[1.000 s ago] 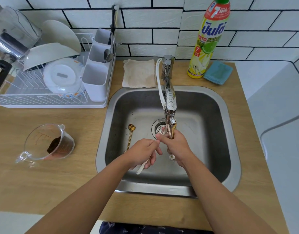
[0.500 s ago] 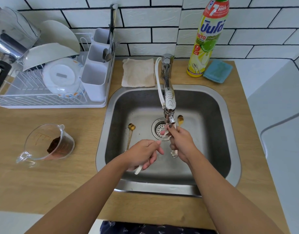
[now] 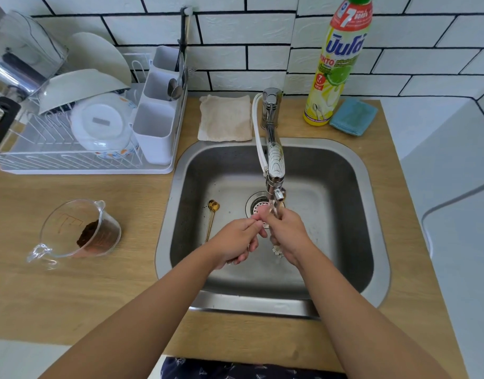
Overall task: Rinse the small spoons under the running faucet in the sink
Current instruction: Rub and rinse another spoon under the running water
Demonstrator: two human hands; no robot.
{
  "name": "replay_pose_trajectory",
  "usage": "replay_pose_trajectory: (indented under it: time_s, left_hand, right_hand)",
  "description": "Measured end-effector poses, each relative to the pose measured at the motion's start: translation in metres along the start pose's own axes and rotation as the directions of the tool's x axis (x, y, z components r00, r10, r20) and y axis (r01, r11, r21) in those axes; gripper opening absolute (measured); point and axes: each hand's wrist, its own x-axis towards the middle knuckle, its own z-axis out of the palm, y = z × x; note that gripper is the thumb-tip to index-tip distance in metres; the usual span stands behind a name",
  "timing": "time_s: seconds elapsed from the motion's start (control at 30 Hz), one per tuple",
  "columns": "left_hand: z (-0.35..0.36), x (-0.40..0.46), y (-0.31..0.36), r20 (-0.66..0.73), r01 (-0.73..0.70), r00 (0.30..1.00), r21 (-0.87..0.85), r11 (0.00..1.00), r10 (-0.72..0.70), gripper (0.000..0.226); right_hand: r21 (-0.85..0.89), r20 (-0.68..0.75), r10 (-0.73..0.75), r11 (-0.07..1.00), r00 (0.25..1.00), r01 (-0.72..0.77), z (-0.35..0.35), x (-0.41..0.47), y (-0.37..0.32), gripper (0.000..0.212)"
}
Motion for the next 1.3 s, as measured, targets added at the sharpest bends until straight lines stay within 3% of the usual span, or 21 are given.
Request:
replay_pose_trajectory:
  time_s: [0.1,0.2,0.37,0.43,0.53,0.6,0.7,0.77,0.83,0.93,1.0,1.1,1.23,1.3]
  left_hand:
    - [-0.001,0.016,0.012,-0.115,-0.035,0.992,0.081,0.996,0.044,0.044]
    - [0.005,0.030,0.023,-0.244,-0.024,0.968,0.163,0.986,0.064,0.048]
    - [0.027,0.044,0.042,-0.064,-0.116,0.991,-0.014,0.993,0.115,0.031]
    - [0.027,0.045,0.043,-0.109,-0.159,0.978,0.173,0.972,0.180,0.036]
    - [0.025,0.042,0.039,-0.270,-0.097,0.934,0.436,0.895,0.233,0.053]
    - [0.023,0.040,0.035,-0.282,-0.084,0.940,0.359,0.930,0.193,0.049]
    - [0.021,0.032,0.026,-0.143,-0.093,0.986,-0.004,0.996,0.092,0.035]
    - [0.016,0.023,0.019,-0.059,-0.065,0.997,-0.141,0.988,0.057,0.032]
    - [0.009,0.013,0.009,-0.054,-0.018,0.998,-0.130,0.991,0.011,0.031]
    - [0.002,0.001,-0.001,-0.079,0.057,0.995,-0.057,0.997,-0.061,0.032]
    - [-0.001,-0.002,-0.002,-0.082,0.097,0.991,-0.114,0.989,-0.107,0.035]
    - [-0.003,-0.002,-0.002,-0.057,0.143,0.983,-0.367,0.919,-0.176,0.048]
    - [0.006,-0.005,-0.004,-0.085,0.111,0.983,-0.441,0.891,-0.164,0.022]
    - [0.013,-0.005,-0.001,-0.089,0.066,0.989,-0.435,0.898,-0.116,0.013]
  right_hand:
    - [0.240,-0.252,0.017,0.970,0.968,0.046,-0.015,0.010,-0.012,0.020]
    - [0.359,-0.363,0.013,0.925,0.932,0.127,-0.033,0.014,-0.021,0.024]
    - [0.364,-0.445,0.026,0.919,0.895,0.154,-0.046,0.012,-0.029,0.017]
    - [0.329,-0.431,0.029,0.936,0.902,0.127,-0.048,0.010,-0.029,0.016]
    - [0.269,-0.373,0.004,0.958,0.928,0.104,-0.043,0.007,-0.027,0.022]
    - [0.254,-0.326,0.000,0.963,0.945,0.088,-0.032,0.004,-0.027,0.025]
    - [0.174,-0.207,0.007,0.984,0.978,0.030,-0.013,-0.002,-0.015,0.035]
    - [0.141,-0.142,0.000,0.990,0.990,0.020,-0.005,-0.006,-0.007,0.033]
    - [0.164,-0.173,0.021,0.986,0.985,0.008,-0.006,-0.003,-0.008,0.026]
    - [0.251,-0.292,0.083,0.968,0.953,-0.007,-0.013,0.007,-0.010,0.031]
    - [0.177,-0.234,0.048,0.984,0.971,-0.006,-0.007,0.003,-0.007,0.017]
    - [0.064,-0.080,-0.005,0.998,0.997,0.010,-0.001,-0.006,-0.001,0.018]
    - [0.213,-0.118,0.029,0.977,0.993,-0.003,-0.004,0.003,-0.011,0.020]
    - [0.197,-0.105,0.042,0.980,0.994,-0.021,0.001,-0.001,-0.010,0.026]
